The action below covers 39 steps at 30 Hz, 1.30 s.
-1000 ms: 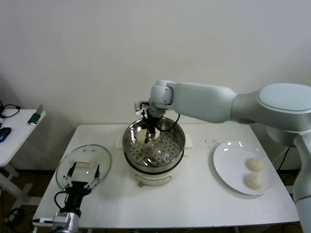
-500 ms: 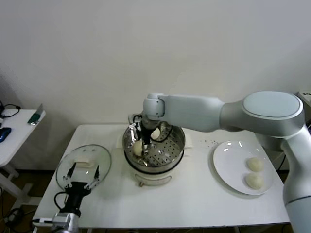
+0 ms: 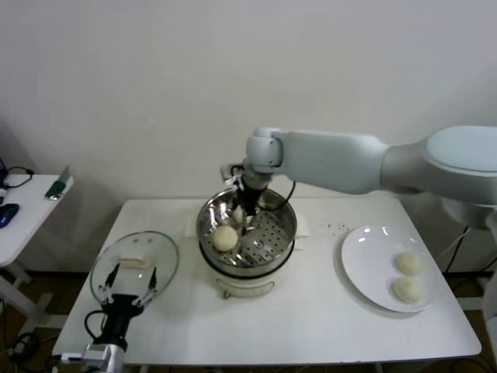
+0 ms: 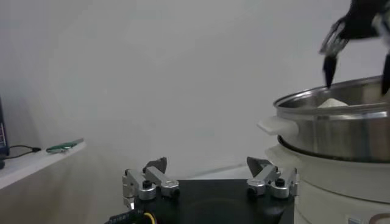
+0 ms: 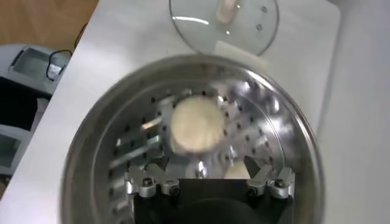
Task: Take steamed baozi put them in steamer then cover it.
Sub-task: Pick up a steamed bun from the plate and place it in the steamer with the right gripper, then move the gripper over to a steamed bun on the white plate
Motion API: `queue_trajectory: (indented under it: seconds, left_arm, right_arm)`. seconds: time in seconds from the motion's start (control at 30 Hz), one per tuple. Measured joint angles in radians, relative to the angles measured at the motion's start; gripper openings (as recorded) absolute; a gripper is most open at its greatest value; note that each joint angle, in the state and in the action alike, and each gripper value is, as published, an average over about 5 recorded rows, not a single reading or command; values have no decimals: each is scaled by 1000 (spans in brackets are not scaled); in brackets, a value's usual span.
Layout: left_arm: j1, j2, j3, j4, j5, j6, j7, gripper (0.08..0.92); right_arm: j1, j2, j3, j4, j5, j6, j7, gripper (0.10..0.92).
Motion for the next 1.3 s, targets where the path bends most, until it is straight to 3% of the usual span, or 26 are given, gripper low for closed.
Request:
queue_trajectory:
  seconds: [0.27, 0.7, 0.97, 1.3]
  left_arm:
    - [-4, 1, 7, 2, 6, 5, 0, 823]
    - [9, -10, 2, -3, 25, 10, -8, 823]
    - [21, -26, -2, -12, 39, 14, -14, 823]
    - [18, -34, -2, -5, 52, 20, -16, 823]
  right_arm:
    - [76, -265, -55, 138, -57, 48, -53, 823]
    - [-50, -653, -41, 231, -375, 138, -99, 823]
    - [-255, -755, 86, 182, -542, 182, -102, 823]
    - [-476, -777, 253, 99, -661, 215, -104, 823]
